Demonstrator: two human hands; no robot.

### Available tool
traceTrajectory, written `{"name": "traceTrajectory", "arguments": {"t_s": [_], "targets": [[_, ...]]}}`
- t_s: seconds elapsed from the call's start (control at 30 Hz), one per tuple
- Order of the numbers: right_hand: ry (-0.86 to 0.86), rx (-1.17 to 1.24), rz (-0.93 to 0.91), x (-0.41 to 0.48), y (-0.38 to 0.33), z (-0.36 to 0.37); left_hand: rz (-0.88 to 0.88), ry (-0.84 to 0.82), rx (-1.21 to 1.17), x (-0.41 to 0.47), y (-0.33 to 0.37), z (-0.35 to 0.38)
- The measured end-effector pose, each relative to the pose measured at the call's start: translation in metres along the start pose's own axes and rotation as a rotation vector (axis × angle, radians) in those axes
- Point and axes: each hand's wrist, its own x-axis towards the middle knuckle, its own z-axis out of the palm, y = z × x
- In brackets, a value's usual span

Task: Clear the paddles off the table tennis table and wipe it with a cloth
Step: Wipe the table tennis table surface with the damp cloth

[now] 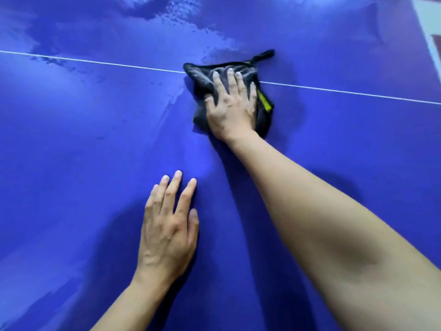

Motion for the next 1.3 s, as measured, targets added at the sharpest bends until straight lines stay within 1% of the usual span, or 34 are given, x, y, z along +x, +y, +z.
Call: {"name": "traceTrajectory", "arguments": {"t_s": [0.1, 0.23, 0.3, 0.37, 0.43, 0.5, 0.63, 0.73, 0.87, 0.93, 1.03, 1.17, 1.23, 1.3], "targets": [[-0.045, 0.030, -0.117, -0.002, -0.033, 0.008, -0.039, -0.006, -0.025, 0.001, 0.002, 0.001], [-0.089, 0.050, -0.122, -0.003, -0.031, 0.004, -0.135, -0.005, -0.012, 0.009, 0.019, -0.001], [-0.097, 0.070, -0.116, -0.007, -0.023, 0.001, -0.092, -0.025, -0.009, 0.006, 0.035, 0.000], [-0.078, 0.088, -0.072, -0.009, 0.001, -0.006, 0.003, -0.053, -0.002, -0.002, 0.057, 0.005], [-0.056, 0.082, -0.004, -0.011, 0.043, -0.016, 0.087, -0.082, 0.004, -0.011, 0.082, 0.013], [-0.032, 0.063, 0.069, -0.015, 0.095, -0.028, 0.110, -0.099, 0.001, -0.018, 0.102, 0.020], [0.009, 0.022, 0.195, -0.031, 0.204, -0.053, 0.095, -0.091, -0.006, -0.025, 0.132, 0.032], [0.047, -0.004, 0.276, -0.055, 0.292, -0.073, 0.120, -0.087, 0.008, -0.032, 0.158, 0.045], [0.089, -0.011, 0.341, -0.092, 0.389, -0.094, 0.093, -0.076, 0.028, -0.036, 0.165, 0.055], [0.093, -0.019, 0.370, -0.110, 0.424, -0.101, 0.079, -0.080, 0.023, -0.036, 0.166, 0.057], [0.087, -0.022, 0.394, -0.124, 0.444, -0.106, 0.059, -0.083, 0.020, -0.038, 0.169, 0.059], [0.068, -0.029, 0.405, -0.126, 0.441, -0.108, 0.047, -0.093, 0.001, -0.038, 0.170, 0.056], [0.053, -0.021, 0.398, -0.130, 0.435, -0.108, 0.040, -0.109, -0.059, -0.038, 0.168, 0.053], [0.063, -0.010, 0.365, -0.135, 0.420, -0.106, 0.024, -0.100, -0.169, -0.038, 0.165, 0.049]]}}
